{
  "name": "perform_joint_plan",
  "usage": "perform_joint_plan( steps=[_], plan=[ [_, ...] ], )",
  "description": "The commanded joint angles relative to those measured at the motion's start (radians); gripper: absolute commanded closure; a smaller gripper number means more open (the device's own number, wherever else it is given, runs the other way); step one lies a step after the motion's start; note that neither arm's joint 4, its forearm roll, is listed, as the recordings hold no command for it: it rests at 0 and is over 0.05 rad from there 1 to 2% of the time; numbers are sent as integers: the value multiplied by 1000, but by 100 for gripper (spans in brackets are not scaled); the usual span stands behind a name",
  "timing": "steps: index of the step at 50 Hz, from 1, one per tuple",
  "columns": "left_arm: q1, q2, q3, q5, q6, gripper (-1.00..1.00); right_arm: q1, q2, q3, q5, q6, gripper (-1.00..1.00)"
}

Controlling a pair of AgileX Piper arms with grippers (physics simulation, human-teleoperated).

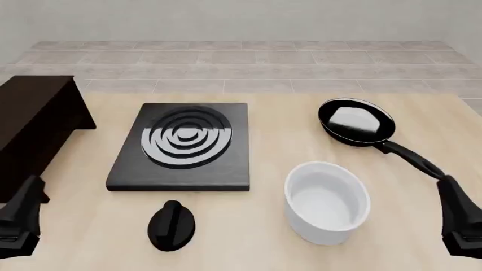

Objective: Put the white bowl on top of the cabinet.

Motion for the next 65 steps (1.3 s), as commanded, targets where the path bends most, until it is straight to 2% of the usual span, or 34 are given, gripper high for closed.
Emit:
perform_joint_plan(
  steps=[1,22,28,30,31,32,34,35,37,39,45,47,53,60,65],
  plan=[
    [-7,0,-2,-3,-6,-100,0,7,-1,-5,-1,-100],
    [-31,-1,-12,-13,13,-100,0,2,-2,0,-2,-100],
    [-87,41,-50,-2,26,-100,0,2,-3,1,-2,-100],
    [-99,181,-67,-100,20,-100,0,4,-3,-2,-2,-100],
    [-99,185,-67,-104,20,-100,0,4,-3,-2,-2,-100],
    [-126,257,-73,-158,-4,-100,0,3,-3,1,-2,-100],
    [-130,271,-77,-170,10,-100,0,3,-3,-1,-2,-100],
    [-150,359,-91,-229,10,-100,0,3,-3,0,-2,-100],
    [-162,378,-101,-237,-8,-100,0,4,-3,-1,-2,-100],
    [-192,431,-121,-262,29,-100,0,6,-2,-4,-2,-100],
    [-245,541,-160,-295,15,-100,0,3,-4,1,-2,-100],
    [-258,604,-171,-309,-14,-100,0,3,-3,0,-2,-100],
    [-296,677,-208,-313,-75,-100,1,3,-3,0,-2,-100],
    [-376,808,-267,-347,-40,-100,0,2,-4,1,-2,-100],
    [-411,894,-307,-361,-43,-100,0,3,-4,2,-2,-100]
  ],
)
